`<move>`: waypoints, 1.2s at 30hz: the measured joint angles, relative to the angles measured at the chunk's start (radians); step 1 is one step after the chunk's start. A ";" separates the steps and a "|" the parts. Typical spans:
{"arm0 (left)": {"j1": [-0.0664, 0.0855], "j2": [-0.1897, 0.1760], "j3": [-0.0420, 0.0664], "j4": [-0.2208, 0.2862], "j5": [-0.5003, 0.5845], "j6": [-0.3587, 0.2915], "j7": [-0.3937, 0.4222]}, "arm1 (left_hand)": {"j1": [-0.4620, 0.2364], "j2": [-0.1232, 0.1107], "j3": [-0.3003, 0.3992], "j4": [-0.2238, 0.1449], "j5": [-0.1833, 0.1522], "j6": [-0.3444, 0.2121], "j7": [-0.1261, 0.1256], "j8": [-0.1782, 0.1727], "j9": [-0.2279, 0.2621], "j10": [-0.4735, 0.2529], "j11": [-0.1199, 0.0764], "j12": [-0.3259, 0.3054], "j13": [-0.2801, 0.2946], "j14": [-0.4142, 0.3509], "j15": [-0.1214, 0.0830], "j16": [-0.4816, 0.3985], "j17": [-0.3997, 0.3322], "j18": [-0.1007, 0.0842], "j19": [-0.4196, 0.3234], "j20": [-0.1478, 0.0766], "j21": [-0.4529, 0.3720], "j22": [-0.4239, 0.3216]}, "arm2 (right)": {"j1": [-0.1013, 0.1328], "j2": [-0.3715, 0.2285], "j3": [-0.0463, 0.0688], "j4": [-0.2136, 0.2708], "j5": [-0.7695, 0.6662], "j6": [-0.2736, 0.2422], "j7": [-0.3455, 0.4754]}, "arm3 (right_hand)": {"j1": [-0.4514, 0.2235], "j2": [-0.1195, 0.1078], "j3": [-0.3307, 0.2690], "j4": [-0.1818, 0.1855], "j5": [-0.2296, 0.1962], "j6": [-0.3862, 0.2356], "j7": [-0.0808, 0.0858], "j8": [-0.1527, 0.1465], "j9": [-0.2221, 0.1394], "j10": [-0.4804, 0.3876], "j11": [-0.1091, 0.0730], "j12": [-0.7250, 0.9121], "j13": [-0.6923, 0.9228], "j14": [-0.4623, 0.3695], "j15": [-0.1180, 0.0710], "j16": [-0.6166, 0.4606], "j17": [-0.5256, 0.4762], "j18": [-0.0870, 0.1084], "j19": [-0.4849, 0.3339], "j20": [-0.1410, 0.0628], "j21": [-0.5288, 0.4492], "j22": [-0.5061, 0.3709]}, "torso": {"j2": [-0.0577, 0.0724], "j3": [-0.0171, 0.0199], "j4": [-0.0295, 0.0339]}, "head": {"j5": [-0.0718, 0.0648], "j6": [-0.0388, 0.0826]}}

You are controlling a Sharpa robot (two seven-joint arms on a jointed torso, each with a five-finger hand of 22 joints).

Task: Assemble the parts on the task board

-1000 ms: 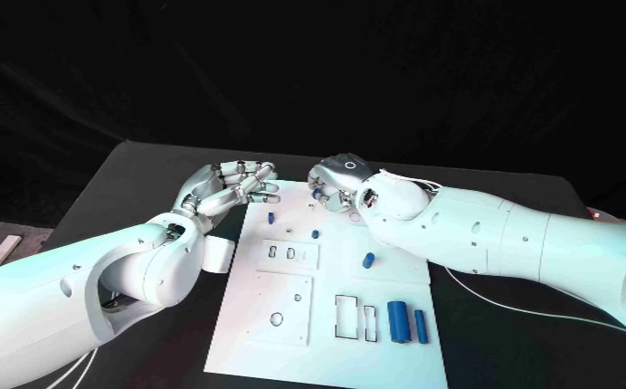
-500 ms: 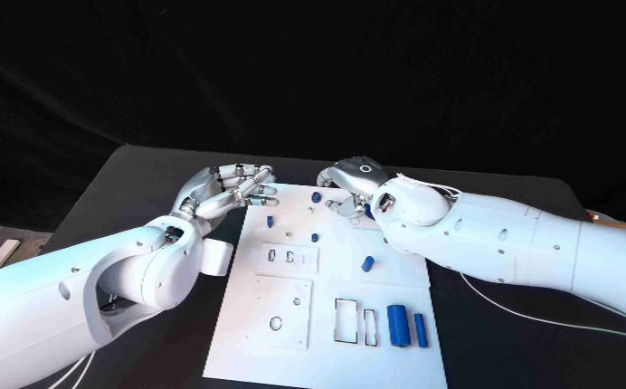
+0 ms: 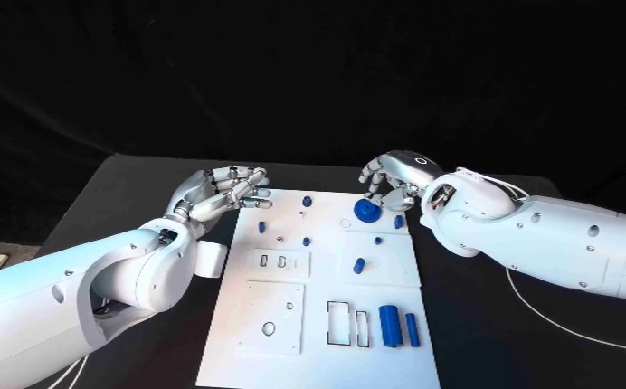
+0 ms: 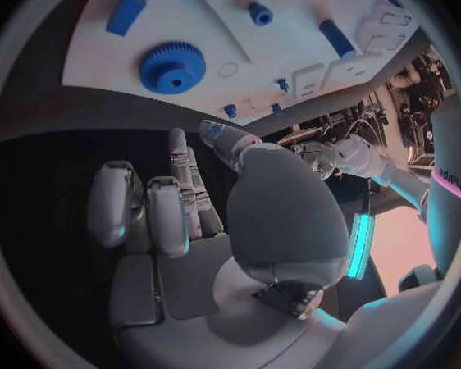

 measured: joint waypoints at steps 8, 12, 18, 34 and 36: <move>0.000 0.001 0.000 -0.005 0.000 0.005 -0.002 | 0.000 0.000 0.000 0.000 0.000 0.000 0.000 0.000 0.000 0.000 0.000 0.000 0.000 0.000 0.000 0.000 0.000 0.000 0.000 0.000 0.000 0.000 | 0.001 -0.049 0.001 -0.003 0.115 0.057 -0.011 | 0.012 -0.023 -0.147 0.044 0.041 -0.057 -0.030 0.025 0.036 0.038 -0.030 0.263 0.273 0.000 -0.025 0.046 0.077 -0.016 0.047 -0.025 0.058 0.083 | -0.001 0.0080 -0.0119 | -0.012 0.001; 0.000 0.004 0.000 -0.009 0.000 0.008 -0.003 | 0.000 0.000 0.000 0.000 0.000 0.000 0.000 0.000 0.000 0.000 0.000 0.000 0.000 0.000 0.000 0.000 0.000 0.000 0.000 0.000 0.000 0.000 | 0.000 -0.041 0.001 -0.018 0.142 0.082 -0.018 | 0.040 -0.004 -0.212 0.084 0.050 -0.095 -0.022 0.057 0.060 -0.022 -0.028 0.563 0.588 0.000 -0.025 0.065 0.099 -0.031 0.061 -0.021 0.071 0.084 | 0.001 0.0099 -0.0132 | -0.013 0.000; 0.000 0.008 0.000 -0.012 0.000 0.012 -0.004 | 0.000 0.000 0.000 0.000 0.000 0.000 0.000 0.000 0.000 0.000 0.000 0.000 0.000 0.000 0.000 0.000 0.000 0.000 0.000 0.000 0.000 0.000 | -0.009 -0.010 0.000 -0.047 0.164 0.104 -0.023 | 0.080 0.012 -0.266 0.139 0.062 -0.128 -0.014 0.097 0.080 0.046 -0.014 0.936 0.980 0.000 -0.017 0.103 0.100 -0.031 0.078 -0.010 0.090 0.084 | 0.002 0.0108 -0.0113 | -0.016 -0.004; 0.000 0.014 0.000 -0.019 0.000 0.017 -0.006 | 0.000 0.000 0.000 0.000 0.000 0.000 0.000 0.000 0.000 0.000 0.000 0.000 0.000 0.000 0.000 0.000 0.000 0.000 0.000 0.000 0.000 0.000 | -0.024 0.052 -0.004 -0.100 0.187 0.112 -0.022 | 0.099 0.021 -0.296 0.175 0.085 -0.132 -0.009 0.125 0.086 0.167 -0.004 1.196 1.185 0.000 -0.010 0.120 0.100 -0.042 0.094 -0.001 0.110 0.084 | 0.005 0.0117 -0.0093 | -0.015 -0.012; 0.000 0.015 0.000 -0.020 0.000 0.018 -0.006 | 0.000 0.000 0.000 0.000 0.000 0.000 0.000 0.000 0.000 0.000 0.000 0.000 0.000 0.000 0.000 0.000 0.000 0.000 0.000 0.000 0.000 0.000 | -0.026 0.056 -0.005 -0.104 0.188 0.113 -0.022 | 0.099 0.021 -0.296 0.175 0.085 -0.132 -0.009 0.128 0.086 0.169 -0.002 1.200 1.185 0.000 -0.010 0.120 0.100 -0.042 0.094 -0.001 0.110 0.084 | 0.005 0.0117 -0.0096 | -0.014 -0.013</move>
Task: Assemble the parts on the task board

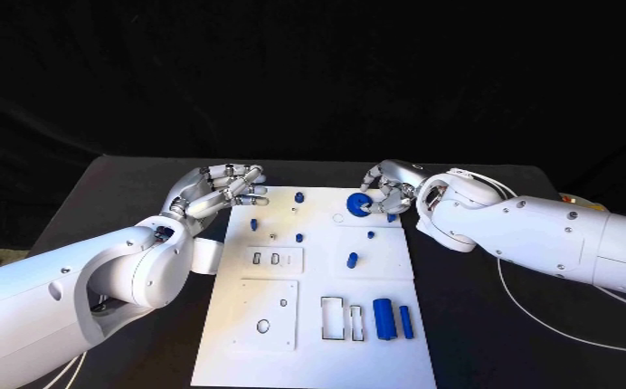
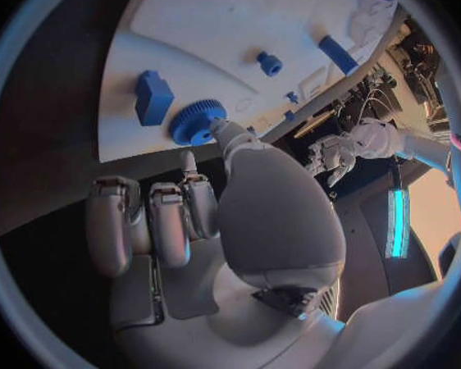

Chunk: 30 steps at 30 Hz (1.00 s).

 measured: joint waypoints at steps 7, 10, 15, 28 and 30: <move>0.000 0.001 0.000 -0.002 0.000 0.002 -0.001 | 0.000 0.000 0.000 0.000 0.000 0.000 0.000 0.000 0.000 0.000 0.000 0.000 0.000 0.000 0.000 -0.004 0.002 0.000 0.000 0.000 0.000 0.000 | -0.005 0.006 0.000 -0.007 0.002 0.002 0.000 | 0.006 0.006 0.000 0.000 0.000 0.000 0.000 0.001 0.000 0.006 -0.002 0.010 0.000 0.000 0.000 0.004 0.000 0.000 0.000 0.000 0.006 0.000 | -0.001 -0.0004 -0.0001 | 0.000 -0.003; 0.000 0.002 0.000 -0.003 0.000 0.002 -0.001 | 0.000 0.000 0.000 0.000 0.000 0.000 0.000 0.000 0.000 0.000 0.000 0.000 0.000 0.000 0.000 -0.004 0.002 0.000 0.000 0.000 0.000 0.000 | -0.008 0.009 0.000 -0.010 0.003 0.004 0.000 | 0.007 0.007 0.003 0.003 0.000 0.000 0.000 0.005 0.001 0.013 -0.005 0.019 0.000 0.000 0.000 0.004 0.000 0.000 0.002 0.002 0.006 0.000 | -0.001 -0.0003 0.0000 | 0.000 -0.005; 0.000 0.002 0.000 -0.004 0.000 0.003 -0.002 | 0.000 0.000 0.000 0.000 0.000 0.000 0.000 0.000 0.000 0.000 0.000 0.000 0.000 0.000 0.000 -0.004 0.002 0.000 0.000 0.000 0.000 0.000 | -0.011 0.013 0.001 -0.011 0.003 0.005 0.001 | 0.012 0.012 0.003 0.003 0.000 0.000 0.000 0.005 0.003 0.017 -0.001 0.028 0.000 0.000 0.000 0.004 0.000 0.000 0.003 0.004 0.006 0.000 | -0.001 -0.0003 -0.0001 | 0.002 -0.006; 0.000 0.004 0.000 -0.006 0.000 0.006 -0.005 | 0.000 0.000 0.000 0.000 0.000 0.000 0.000 0.000 0.000 0.000 0.000 0.000 0.000 0.000 0.000 -0.004 0.002 0.000 0.000 0.000 0.000 0.000 | -0.017 0.016 0.002 -0.004 -0.034 -0.009 0.003 | 0.030 0.023 0.030 0.007 -0.018 0.032 -0.003 0.020 0.000 0.034 -0.002 0.073 0.000 0.000 0.000 0.009 0.000 0.000 0.003 0.004 0.018 0.000 | -0.001 0.0006 -0.0009 | 0.004 -0.009; 0.000 0.004 0.000 -0.007 0.000 0.006 -0.005 | 0.000 0.000 0.000 0.000 0.000 0.000 0.000 0.000 0.000 0.000 0.000 0.000 0.000 0.000 0.000 -0.004 0.002 0.000 0.000 0.000 0.000 0.000 | -0.019 0.016 0.002 -0.001 -0.050 -0.015 0.003 | 0.036 0.028 0.044 0.007 -0.033 0.048 -0.005 0.019 -0.004 0.038 -0.005 0.079 0.000 0.000 0.000 0.009 0.000 0.000 0.004 0.003 0.023 0.000 | -0.001 0.0006 -0.0009 | 0.004 -0.009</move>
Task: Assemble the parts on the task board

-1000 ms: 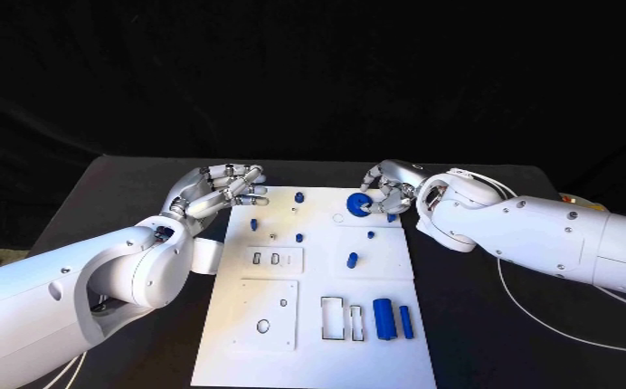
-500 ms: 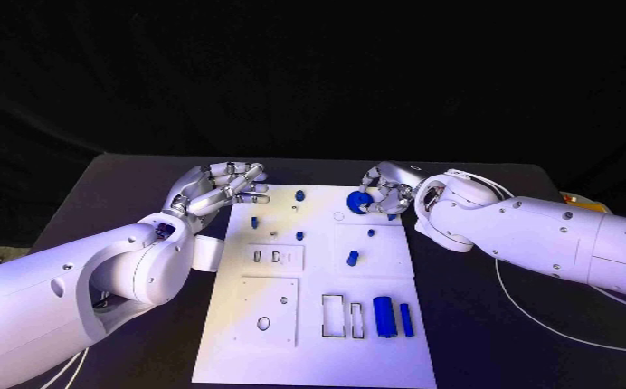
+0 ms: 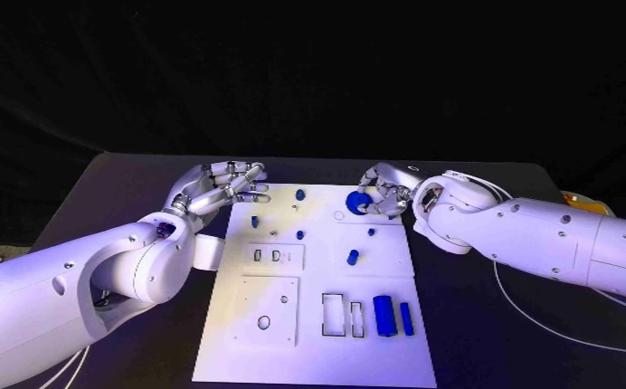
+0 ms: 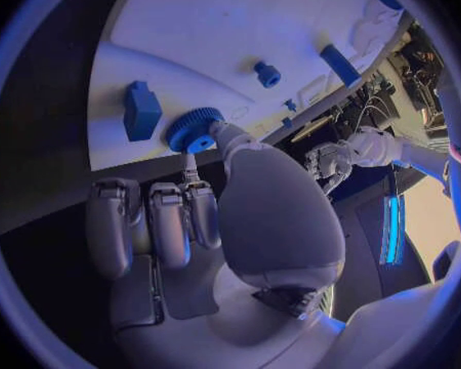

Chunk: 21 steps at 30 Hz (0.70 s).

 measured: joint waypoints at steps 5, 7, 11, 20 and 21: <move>0.000 0.000 0.000 0.000 0.000 0.001 -0.001 | 0.000 0.000 0.000 0.000 0.000 0.000 0.000 0.000 0.000 0.000 0.000 0.000 0.000 0.000 0.000 0.000 0.000 0.000 0.000 0.000 0.000 0.000 | -0.002 0.000 0.000 0.007 -0.045 -0.018 -0.005 | 0.006 0.006 0.041 -0.004 -0.035 0.040 -0.010 0.001 -0.003 0.002 -0.012 0.019 0.000 0.000 0.000 0.000 0.000 -0.013 0.007 -0.007 0.008 0.000 | 0.000 0.0001 -0.0002 | 0.000 0.000; 0.000 0.000 0.000 -0.001 0.000 0.001 -0.001 | 0.000 0.000 0.000 0.000 0.000 0.000 0.000 0.000 0.000 0.000 0.000 0.000 0.000 0.000 0.000 0.000 0.000 0.000 0.000 0.000 0.000 0.000 | -0.003 0.000 -0.001 0.010 -0.063 -0.027 -0.007 | 0.007 0.006 0.054 -0.007 -0.036 0.046 -0.007 0.001 -0.003 0.002 -0.012 0.020 0.000 0.000 0.000 0.001 0.000 -0.013 0.007 -0.007 0.009 0.000 | 0.000 0.0001 -0.0004 | 0.000 0.001; 0.000 0.000 0.000 -0.001 0.000 0.002 -0.002 | 0.000 0.000 0.000 0.000 0.000 0.000 0.000 0.000 0.000 0.000 0.000 0.000 0.000 0.000 0.000 0.000 0.000 0.000 0.000 0.000 0.000 0.000 | -0.006 -0.001 -0.002 0.022 -0.103 -0.051 -0.014 | 0.018 0.006 0.075 -0.010 -0.040 0.051 -0.002 0.001 -0.003 0.002 -0.020 0.028 0.000 0.000 -0.008 0.004 0.000 -0.013 0.004 -0.012 0.016 0.000 | 0.000 0.0001 -0.0008 | -0.001 0.003; 0.000 0.001 0.000 -0.005 0.000 0.004 -0.005 | 0.000 0.000 0.000 0.000 0.000 0.000 0.000 0.000 0.000 0.000 0.000 -0.006 0.000 0.000 0.000 0.000 0.002 0.000 0.000 0.000 0.000 0.000 | -0.006 -0.005 -0.003 0.088 -0.193 -0.119 -0.034 | 0.024 0.004 0.088 -0.009 -0.045 0.055 0.002 0.002 -0.003 0.002 -0.020 0.035 0.000 0.000 -0.008 0.004 0.000 -0.013 0.007 -0.015 0.024 0.000 | -0.001 0.0002 -0.0007 | 0.002 0.009; 0.000 0.001 0.000 -0.005 0.000 0.004 -0.005 | 0.000 0.000 0.000 0.000 0.000 0.000 0.000 0.000 0.000 0.000 0.000 -0.006 0.000 0.000 0.000 0.000 0.002 0.000 0.000 0.000 0.000 0.000 | -0.005 -0.002 -0.003 0.098 -0.203 -0.126 -0.037 | 0.024 0.004 0.089 -0.010 -0.046 0.055 0.002 0.002 -0.003 0.002 -0.020 0.035 0.000 -0.002 -0.010 0.004 0.000 -0.014 0.004 -0.018 0.024 0.000 | -0.001 0.0000 -0.0007 | 0.002 0.010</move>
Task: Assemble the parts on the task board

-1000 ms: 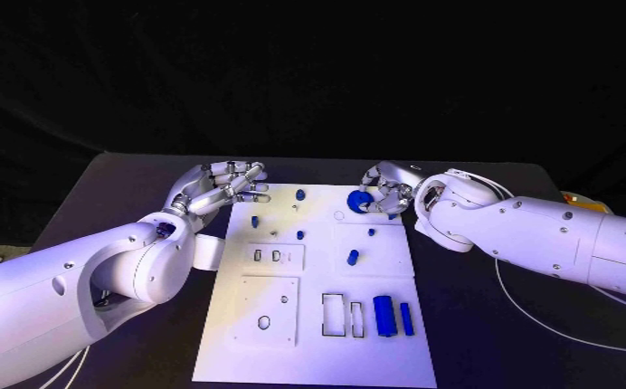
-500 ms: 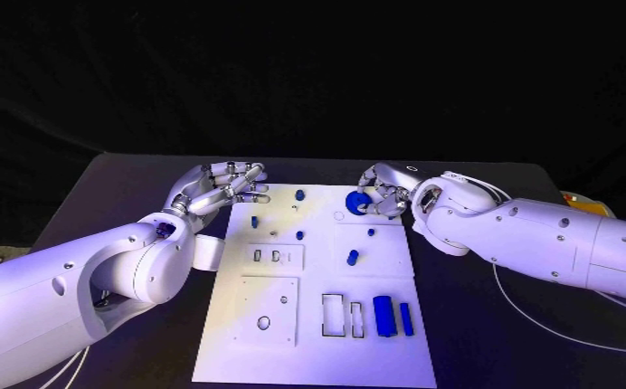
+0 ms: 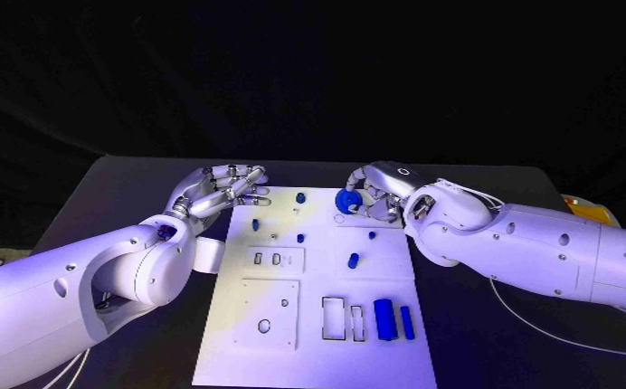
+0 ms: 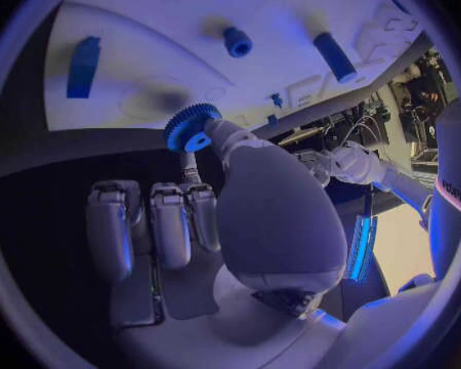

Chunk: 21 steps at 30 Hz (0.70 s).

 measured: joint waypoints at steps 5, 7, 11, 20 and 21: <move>0.000 0.002 0.000 -0.001 0.000 0.001 -0.001 | 0.000 0.000 0.000 0.000 0.000 0.000 0.000 0.000 0.000 0.000 0.000 0.000 0.000 0.000 0.000 0.000 0.000 0.000 0.000 0.000 0.000 0.000 | 0.003 0.032 0.000 0.029 -0.039 -0.021 -0.013 | 0.001 -0.001 0.003 0.000 0.003 0.000 0.000 -0.001 0.000 0.000 0.000 0.000 0.000 0.001 -0.004 0.000 0.000 0.000 -0.001 -0.001 0.003 0.000 | 0.000 -0.0006 0.0007 | 0.002 0.003; 0.000 0.002 0.000 -0.002 0.000 0.001 -0.001 | 0.000 0.000 0.000 0.000 0.000 0.000 0.000 0.000 0.000 0.000 0.000 0.000 0.000 0.000 0.000 0.000 0.000 0.000 0.000 0.000 0.000 0.000 | 0.003 0.054 0.000 0.034 -0.055 -0.027 -0.019 | 0.001 -0.001 0.004 0.002 0.003 0.000 0.000 -0.001 0.000 0.000 0.000 0.000 0.000 0.002 -0.005 0.000 0.000 0.000 -0.001 0.000 0.006 0.000 | 0.000 -0.0006 0.0015 | 0.003 0.003; 0.000 0.003 0.000 -0.002 0.000 0.002 -0.001 | 0.000 0.000 0.000 0.000 0.000 0.000 0.000 0.000 0.000 0.000 0.000 0.000 0.000 0.000 0.000 0.000 0.000 0.000 0.000 0.000 0.000 0.000 | 0.004 0.093 0.000 0.030 -0.079 -0.034 -0.028 | 0.001 -0.001 0.004 0.002 0.003 0.000 0.000 -0.003 0.000 0.000 0.000 0.000 0.000 0.002 -0.005 0.000 0.000 0.000 -0.001 0.000 0.006 0.000 | 0.000 -0.0012 0.0028 | 0.007 0.002; 0.000 0.005 0.000 -0.002 0.000 0.002 -0.002 | 0.000 0.000 0.000 0.000 0.000 0.000 0.000 0.000 0.000 0.000 0.000 0.000 0.000 0.000 0.000 0.000 0.000 0.000 0.000 0.000 0.000 0.000 | 0.002 0.183 -0.006 -0.033 -0.108 -0.038 -0.040 | -0.004 0.003 0.007 0.005 0.003 0.000 0.000 -0.010 0.000 0.000 0.000 0.000 0.000 0.002 -0.005 0.000 0.000 0.000 -0.001 0.000 0.006 0.000 | 0.002 -0.0024 0.0039 | 0.012 -0.001; 0.000 0.005 0.000 -0.002 0.000 0.002 -0.002 | 0.000 0.000 0.000 0.000 0.000 0.000 0.000 0.000 0.000 0.000 0.000 0.000 0.000 0.000 0.000 0.000 0.000 0.000 0.000 0.000 0.000 0.000 | 0.001 0.191 -0.008 -0.040 -0.110 -0.038 -0.041 | -0.005 0.004 0.008 0.003 0.003 0.000 0.000 -0.011 0.000 0.000 0.000 0.000 0.000 0.002 -0.005 0.000 0.000 0.000 -0.001 0.000 0.006 0.000 | 0.002 -0.0024 0.0039 | 0.012 -0.001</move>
